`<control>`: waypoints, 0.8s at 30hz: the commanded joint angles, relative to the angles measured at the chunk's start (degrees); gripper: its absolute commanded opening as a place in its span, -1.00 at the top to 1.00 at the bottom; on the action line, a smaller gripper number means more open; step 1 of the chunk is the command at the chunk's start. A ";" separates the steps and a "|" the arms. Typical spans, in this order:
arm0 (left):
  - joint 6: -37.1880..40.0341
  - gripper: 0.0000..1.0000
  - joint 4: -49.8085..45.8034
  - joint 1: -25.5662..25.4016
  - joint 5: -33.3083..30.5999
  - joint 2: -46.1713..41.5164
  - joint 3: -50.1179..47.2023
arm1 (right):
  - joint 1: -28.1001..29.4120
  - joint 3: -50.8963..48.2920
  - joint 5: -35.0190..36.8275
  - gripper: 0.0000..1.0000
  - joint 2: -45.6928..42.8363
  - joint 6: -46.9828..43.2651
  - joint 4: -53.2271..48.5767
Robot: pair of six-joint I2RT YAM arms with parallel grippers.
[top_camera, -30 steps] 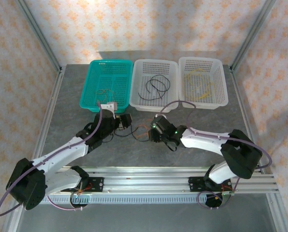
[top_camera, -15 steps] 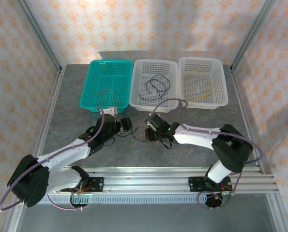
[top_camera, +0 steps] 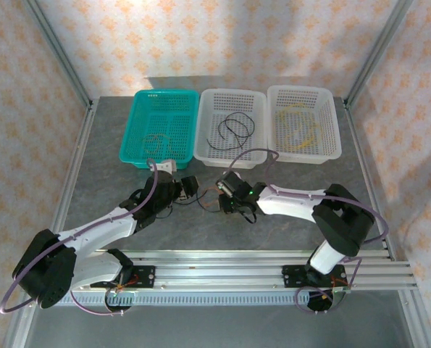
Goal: Untangle the cables
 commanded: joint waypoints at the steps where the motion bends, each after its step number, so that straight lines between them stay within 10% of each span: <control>1: 0.27 -0.39 2.22 -0.42 -0.86 0.60 0.93 | 0.43 1.00 1.79 0.41 0.43 -0.17 -1.91; 24: 1.54 -0.38 2.69 -0.42 -0.53 2.18 2.20 | 0.56 -2.58 4.95 1.00 -8.60 2.39 0.84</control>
